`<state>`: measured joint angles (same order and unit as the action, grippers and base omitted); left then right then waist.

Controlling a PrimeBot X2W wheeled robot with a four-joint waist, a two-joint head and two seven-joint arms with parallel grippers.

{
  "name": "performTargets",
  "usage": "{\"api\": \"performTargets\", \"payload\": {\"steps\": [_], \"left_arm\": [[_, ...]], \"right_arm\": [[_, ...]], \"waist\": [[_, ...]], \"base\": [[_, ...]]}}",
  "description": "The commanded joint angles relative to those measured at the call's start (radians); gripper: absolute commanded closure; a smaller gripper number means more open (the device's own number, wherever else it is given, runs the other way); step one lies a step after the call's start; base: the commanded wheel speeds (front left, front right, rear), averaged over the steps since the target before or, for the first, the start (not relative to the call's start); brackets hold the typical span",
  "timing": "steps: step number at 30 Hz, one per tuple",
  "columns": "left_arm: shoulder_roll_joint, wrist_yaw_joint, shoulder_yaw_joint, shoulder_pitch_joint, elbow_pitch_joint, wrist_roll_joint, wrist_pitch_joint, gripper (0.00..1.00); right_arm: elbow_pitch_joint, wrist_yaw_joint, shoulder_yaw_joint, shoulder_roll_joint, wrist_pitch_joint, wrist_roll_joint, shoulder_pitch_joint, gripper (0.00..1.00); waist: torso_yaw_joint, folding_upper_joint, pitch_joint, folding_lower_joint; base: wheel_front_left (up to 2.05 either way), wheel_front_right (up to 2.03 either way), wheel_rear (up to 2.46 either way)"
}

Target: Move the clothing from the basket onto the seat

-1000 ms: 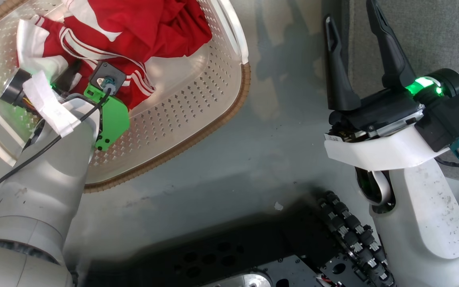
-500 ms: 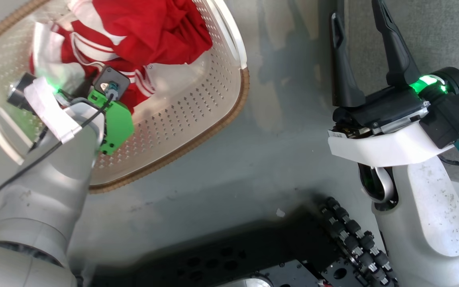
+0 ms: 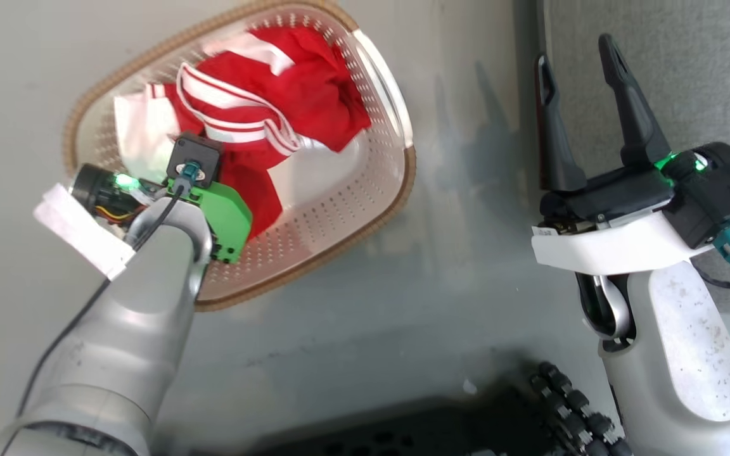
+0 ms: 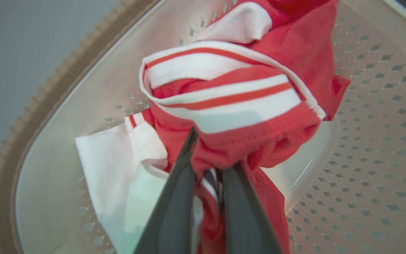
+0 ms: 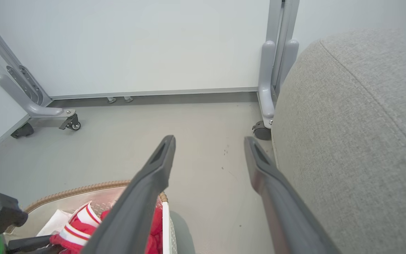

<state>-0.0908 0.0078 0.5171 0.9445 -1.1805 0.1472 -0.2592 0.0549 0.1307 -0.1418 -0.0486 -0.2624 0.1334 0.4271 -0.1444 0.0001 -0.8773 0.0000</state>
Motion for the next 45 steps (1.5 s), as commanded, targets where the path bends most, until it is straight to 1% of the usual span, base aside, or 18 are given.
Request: {"api": "performTargets", "payload": {"steps": [1, 5, 7, 15, 22, 29, 37, 45], "left_arm": [[0.004, -0.001, -0.014, -0.028, 0.042, 0.019, -0.007, 1.00], [-0.004, 0.006, -0.045, -0.100, 0.162, 0.046, -0.007, 1.00], [-0.003, 0.002, -0.067, -0.136, 0.225, 0.070, -0.006, 1.00], [-0.006, 0.008, -0.134, -0.267, 0.459, 0.097, -0.007, 1.00], [-0.002, 0.000, -0.192, -0.363, 0.677, 0.111, -0.007, 1.00], [0.009, -0.026, -0.238, -0.441, 0.887, 0.125, -0.007, 1.00], [0.025, -0.061, -0.245, -0.511, 1.057, 0.137, -0.007, 1.00], [0.028, -0.086, -0.219, -0.604, 1.160, 0.142, -0.007, 1.00]], "right_arm": [[-0.008, 0.000, 0.006, -0.003, -0.004, -0.009, -0.020, 0.00], [-0.021, 0.000, 0.019, -0.003, -0.004, -0.013, -0.046, 0.00], [-0.030, 0.000, 0.028, -0.003, -0.004, -0.013, -0.059, 0.00], [-0.062, 0.000, 0.048, -0.003, -0.004, -0.020, -0.118, 0.00], [-0.082, 0.000, 0.049, -0.003, 0.001, -0.021, -0.162, 0.00], [-0.083, 0.000, 0.051, -0.003, 0.022, -0.007, -0.202, 0.00], [-0.077, 0.000, 0.042, -0.003, 0.056, -0.004, -0.252, 0.00], [-0.068, 0.000, 0.013, -0.003, 0.092, 0.007, -0.307, 0.00]], "waist": [[0.053, -0.0001, 0.102, 0.0000], [0.069, -0.0001, 0.172, 0.0000], [0.077, -0.0001, 0.208, 0.0000], [0.101, -0.0001, 0.344, 0.0000], [0.117, -0.0001, 0.447, 0.0000], [0.126, -0.0001, 0.532, 0.0000], [0.126, -0.0001, 0.628, 0.0000], [0.115, -0.0001, 0.713, 0.0000]], "base": [[0.00, 0.00, 0.00], [0.00, 0.00, 0.00], [0.00, 0.00, 0.00], [0.00, 0.00, 0.00], [0.00, 0.00, 0.00], [0.00, 0.00, 0.00], [0.00, 0.00, 0.00], [0.00, 0.00, 0.00]]}}
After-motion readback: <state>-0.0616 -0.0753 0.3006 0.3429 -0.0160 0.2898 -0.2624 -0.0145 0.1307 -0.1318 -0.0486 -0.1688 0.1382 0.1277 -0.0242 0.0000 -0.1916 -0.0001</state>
